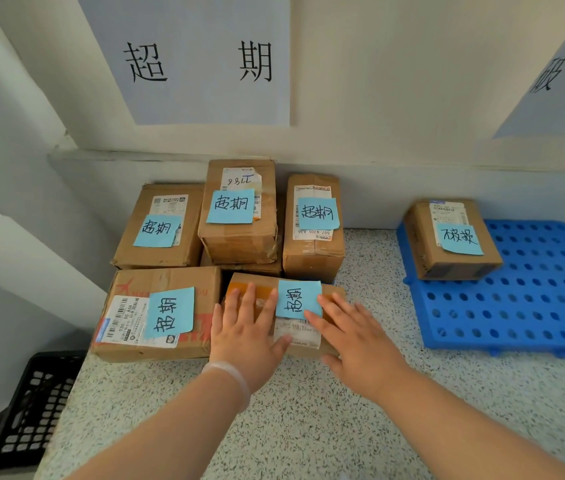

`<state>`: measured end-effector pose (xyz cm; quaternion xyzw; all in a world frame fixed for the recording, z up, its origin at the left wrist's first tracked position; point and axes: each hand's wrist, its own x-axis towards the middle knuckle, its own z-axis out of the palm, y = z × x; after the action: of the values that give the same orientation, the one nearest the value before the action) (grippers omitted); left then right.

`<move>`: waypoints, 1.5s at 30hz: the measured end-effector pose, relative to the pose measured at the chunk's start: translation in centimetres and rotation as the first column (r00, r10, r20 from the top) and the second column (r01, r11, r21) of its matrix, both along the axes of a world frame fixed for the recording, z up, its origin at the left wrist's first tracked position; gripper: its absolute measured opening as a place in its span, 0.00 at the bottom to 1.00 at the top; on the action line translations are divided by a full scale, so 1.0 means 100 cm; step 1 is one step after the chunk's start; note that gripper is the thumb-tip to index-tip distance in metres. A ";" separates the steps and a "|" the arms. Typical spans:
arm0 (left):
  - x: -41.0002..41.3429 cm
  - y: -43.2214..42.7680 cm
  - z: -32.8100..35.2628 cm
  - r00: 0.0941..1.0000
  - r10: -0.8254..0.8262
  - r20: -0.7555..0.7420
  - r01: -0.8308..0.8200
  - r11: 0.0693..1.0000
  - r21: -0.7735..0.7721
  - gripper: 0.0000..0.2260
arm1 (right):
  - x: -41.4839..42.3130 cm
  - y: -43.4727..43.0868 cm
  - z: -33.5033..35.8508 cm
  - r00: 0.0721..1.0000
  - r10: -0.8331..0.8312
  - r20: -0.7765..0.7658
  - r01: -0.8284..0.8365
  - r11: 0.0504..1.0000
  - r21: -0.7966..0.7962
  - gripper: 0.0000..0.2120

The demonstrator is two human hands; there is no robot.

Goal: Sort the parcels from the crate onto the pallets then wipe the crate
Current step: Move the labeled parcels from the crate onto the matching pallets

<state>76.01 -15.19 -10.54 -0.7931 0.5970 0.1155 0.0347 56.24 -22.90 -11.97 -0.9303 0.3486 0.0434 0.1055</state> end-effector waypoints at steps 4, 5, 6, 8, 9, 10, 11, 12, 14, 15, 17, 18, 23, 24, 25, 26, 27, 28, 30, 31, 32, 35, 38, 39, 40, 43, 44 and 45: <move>0.002 0.014 -0.009 0.996 -0.083 -0.028 0.083 0.996 -0.022 0.34 | 0.006 -0.011 0.004 1.000 -0.024 0.017 0.024 0.999 -0.037 0.38; 0.004 0.015 -0.011 0.996 -0.081 -0.034 0.080 0.996 -0.025 0.34 | 0.006 -0.013 0.004 1.000 -0.019 -0.021 0.018 1.000 -0.019 0.40; 0.005 0.016 -0.011 0.996 -0.085 -0.029 0.084 0.996 -0.024 0.34 | 0.007 -0.014 0.005 0.998 -0.008 -0.065 0.008 1.000 -0.003 0.42; 0.007 0.016 -0.014 0.995 -0.103 0.001 0.103 0.994 -0.044 0.35 | 0.007 -0.015 0.006 0.992 0.006 -0.126 -0.005 1.000 0.004 0.46; 0.008 0.015 -0.014 0.995 -0.102 0.002 0.102 0.994 -0.037 0.36 | 0.008 -0.016 0.007 0.991 0.004 -0.133 -0.003 1.000 0.008 0.47; 0.008 0.015 -0.012 0.995 -0.100 0.003 0.100 0.994 -0.041 0.36 | 0.008 -0.015 0.007 0.991 0.000 -0.137 0.002 1.000 0.013 0.48; 0.008 0.014 -0.011 0.995 -0.098 0.006 0.098 0.994 -0.049 0.36 | 0.008 -0.014 0.008 0.991 -0.004 -0.131 0.005 1.000 0.014 0.47; 0.007 0.013 -0.009 0.996 -0.094 0.009 0.094 0.995 -0.041 0.35 | 0.007 -0.012 0.009 0.992 -0.010 -0.122 0.012 1.000 0.014 0.46; 0.005 0.013 -0.007 0.997 -0.083 -0.002 0.083 0.996 -0.010 0.33 | 0.004 -0.005 0.014 0.995 -0.027 -0.093 0.028 1.000 0.010 0.44; 0.005 0.014 -0.005 0.996 -0.086 -0.003 0.086 0.996 -0.002 0.34 | 0.002 -0.001 0.016 0.996 -0.036 -0.083 0.037 0.999 0.012 0.43; 0.004 0.016 -0.002 0.996 -0.094 0.010 0.094 0.996 -0.005 0.35 | -0.005 0.009 0.020 0.996 -0.056 -0.063 0.057 0.998 0.018 0.43; 0.003 0.016 0.000 0.995 -0.095 0.013 0.095 0.995 -0.009 0.35 | -0.009 0.013 0.021 0.996 -0.072 -0.052 0.073 0.997 0.019 0.43; -0.023 0.022 0.022 0.989 -0.140 0.048 0.142 0.989 -0.048 0.35 | -0.034 0.038 0.032 0.988 -0.157 -0.009 0.157 0.987 0.026 0.43; -0.032 0.026 0.026 0.986 -0.156 0.052 0.159 0.986 -0.055 0.35 | -0.040 0.044 0.033 0.985 -0.171 0.002 0.171 0.985 0.021 0.43; -0.042 0.030 0.031 0.982 -0.178 0.056 0.182 0.981 -0.063 0.35 | -0.047 0.050 0.033 0.982 -0.186 0.023 0.186 0.982 0.018 0.43; -0.053 0.033 0.035 0.978 -0.202 0.058 0.206 0.976 -0.074 0.35 | -0.055 0.056 0.034 0.978 -0.204 0.052 0.203 0.979 0.015 0.43; -0.065 0.037 0.038 0.972 -0.226 0.056 0.230 0.969 -0.091 0.35 | -0.065 0.063 0.035 0.971 -0.225 0.078 0.225 0.974 0.012 0.43; -0.078 0.040 0.041 0.967 -0.249 0.052 0.254 0.961 -0.107 0.36 | -0.076 0.069 0.036 0.964 -0.248 0.095 0.248 0.969 0.010 0.43; -0.107 0.048 0.045 0.953 -0.301 0.043 0.304 0.945 -0.123 0.37 | -0.104 0.086 0.041 0.950 -0.297 0.098 0.297 0.955 0.008 0.43; -0.123 0.052 0.046 0.943 -0.331 0.040 0.333 0.934 -0.129 0.38 | -0.121 0.097 0.043 0.940 -0.326 0.098 0.327 0.945 0.006 0.43; -0.141 0.056 0.048 0.930 -0.364 0.041 0.366 0.921 -0.134 0.38 | -0.139 0.109 0.046 0.928 -0.360 0.100 0.362 0.932 0.004 0.43; -0.209 0.072 0.053 0.873 -0.487 0.032 0.486 0.863 -0.138 0.38 | -0.206 0.152 0.057 0.872 -0.482 0.088 0.484 0.875 -0.002 0.43; -0.288 0.094 0.061 0.790 -0.613 0.009 0.607 0.781 -0.147 0.38 | -0.278 0.203 0.069 0.781 -0.623 0.045 0.624 0.781 -0.006 0.43; -0.315 0.103 0.063 0.756 -0.654 0.002 0.647 0.747 -0.154 0.38 | -0.301 0.220 0.072 0.748 -0.663 0.039 0.664 0.748 -0.014 0.43; -0.341 0.111 0.066 0.721 -0.693 -0.007 0.683 0.712 -0.161 0.39 | -0.324 0.237 0.075 0.713 -0.700 0.039 0.701 0.712 -0.026 0.43; -0.420 0.139 0.069 0.615 -0.788 -0.033 0.771 0.610 -0.184 0.40 | -0.391 0.293 0.080 0.601 -0.798 0.056 0.799 0.598 -0.060 0.44; -0.444 0.150 0.069 0.578 -0.815 -0.042 0.796 0.574 -0.192 0.40 | -0.412 0.312 0.081 0.560 -0.826 0.059 0.828 0.557 -0.063 0.44; -0.467 0.161 0.069 0.535 -0.843 -0.051 0.822 0.534 -0.198 0.40 | -0.431 0.330 0.081 0.513 -0.856 0.062 0.858 0.509 -0.062 0.44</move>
<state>29.30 0.86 -3.66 -0.4021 0.9105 0.0954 -0.0162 13.17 10.12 -3.87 -0.6410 0.7626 -0.0399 0.0780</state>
